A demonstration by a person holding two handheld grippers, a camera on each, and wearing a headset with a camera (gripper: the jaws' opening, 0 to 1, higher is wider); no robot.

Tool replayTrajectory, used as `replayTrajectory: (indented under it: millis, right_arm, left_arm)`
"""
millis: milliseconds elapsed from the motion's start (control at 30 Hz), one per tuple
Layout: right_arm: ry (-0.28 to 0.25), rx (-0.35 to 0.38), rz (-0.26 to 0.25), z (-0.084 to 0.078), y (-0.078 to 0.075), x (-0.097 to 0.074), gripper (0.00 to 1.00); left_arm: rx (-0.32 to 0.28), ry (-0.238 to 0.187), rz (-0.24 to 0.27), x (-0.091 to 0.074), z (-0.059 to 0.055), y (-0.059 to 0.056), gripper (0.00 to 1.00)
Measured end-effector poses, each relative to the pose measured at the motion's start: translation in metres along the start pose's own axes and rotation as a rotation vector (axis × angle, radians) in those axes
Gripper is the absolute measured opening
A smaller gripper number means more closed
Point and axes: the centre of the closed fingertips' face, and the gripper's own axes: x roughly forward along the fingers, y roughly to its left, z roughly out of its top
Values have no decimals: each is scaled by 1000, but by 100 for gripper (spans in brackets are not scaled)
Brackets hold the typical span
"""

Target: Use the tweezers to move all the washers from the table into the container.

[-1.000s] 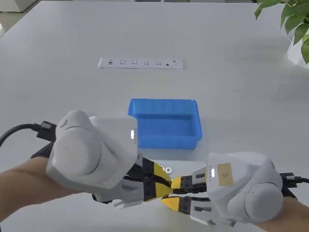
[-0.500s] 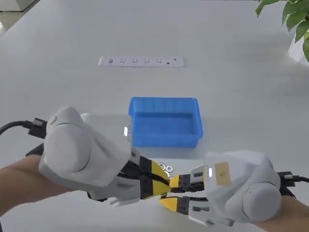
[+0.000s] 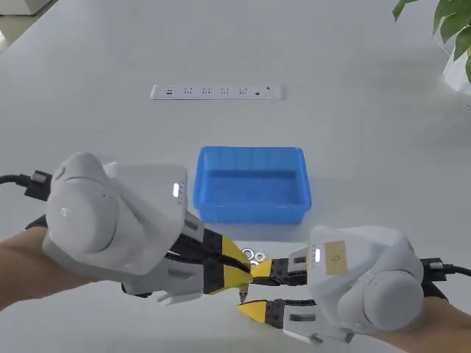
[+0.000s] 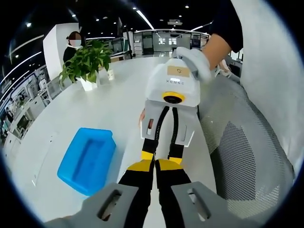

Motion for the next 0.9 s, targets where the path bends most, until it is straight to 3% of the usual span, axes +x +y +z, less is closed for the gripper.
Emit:
replayTrajectory:
  millis: [400, 900]
  right_arm:
    - [38, 45, -29, -22, -6, -5, 29]
    - [47, 65, -22, -25, -5, -5, 29]
  left_arm:
    - [19, 0, 38, 3, -4, 21, 6]
    - [3, -12, 20, 7, -5, 20, 6]
